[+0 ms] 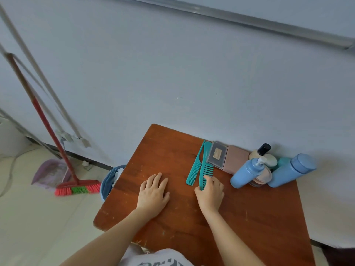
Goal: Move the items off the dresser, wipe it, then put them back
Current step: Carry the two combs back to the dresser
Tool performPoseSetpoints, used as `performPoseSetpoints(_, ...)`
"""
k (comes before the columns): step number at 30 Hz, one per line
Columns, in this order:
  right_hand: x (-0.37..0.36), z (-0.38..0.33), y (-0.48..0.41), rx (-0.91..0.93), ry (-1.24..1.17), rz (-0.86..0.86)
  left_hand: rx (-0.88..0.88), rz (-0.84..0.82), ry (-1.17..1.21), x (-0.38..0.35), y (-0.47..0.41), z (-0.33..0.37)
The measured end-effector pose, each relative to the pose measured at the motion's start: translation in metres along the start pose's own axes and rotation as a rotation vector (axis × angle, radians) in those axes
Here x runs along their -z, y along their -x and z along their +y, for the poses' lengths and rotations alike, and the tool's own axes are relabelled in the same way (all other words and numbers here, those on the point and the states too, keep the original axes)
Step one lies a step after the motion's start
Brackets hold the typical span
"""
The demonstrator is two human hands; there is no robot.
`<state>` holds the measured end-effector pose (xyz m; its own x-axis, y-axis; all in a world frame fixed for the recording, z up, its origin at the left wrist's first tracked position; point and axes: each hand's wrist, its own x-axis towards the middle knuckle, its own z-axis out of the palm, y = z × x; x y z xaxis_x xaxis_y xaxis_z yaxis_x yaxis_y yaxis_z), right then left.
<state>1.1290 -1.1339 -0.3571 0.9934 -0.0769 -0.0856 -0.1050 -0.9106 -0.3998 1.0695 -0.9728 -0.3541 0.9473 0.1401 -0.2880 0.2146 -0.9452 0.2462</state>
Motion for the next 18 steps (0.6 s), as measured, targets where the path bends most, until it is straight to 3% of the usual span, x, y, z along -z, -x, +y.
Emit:
performPoseSetpoints(11,0.020,-0.004,-0.019,-0.099,-0.109,-0.155,0.044,0.027,0.047,0.015,-0.045,0.080)
performPoseSetpoints(18,0.028,0.009,-0.023,-0.073,-0.224,-0.239,0.194,0.009,0.184,0.020,-0.068,0.080)
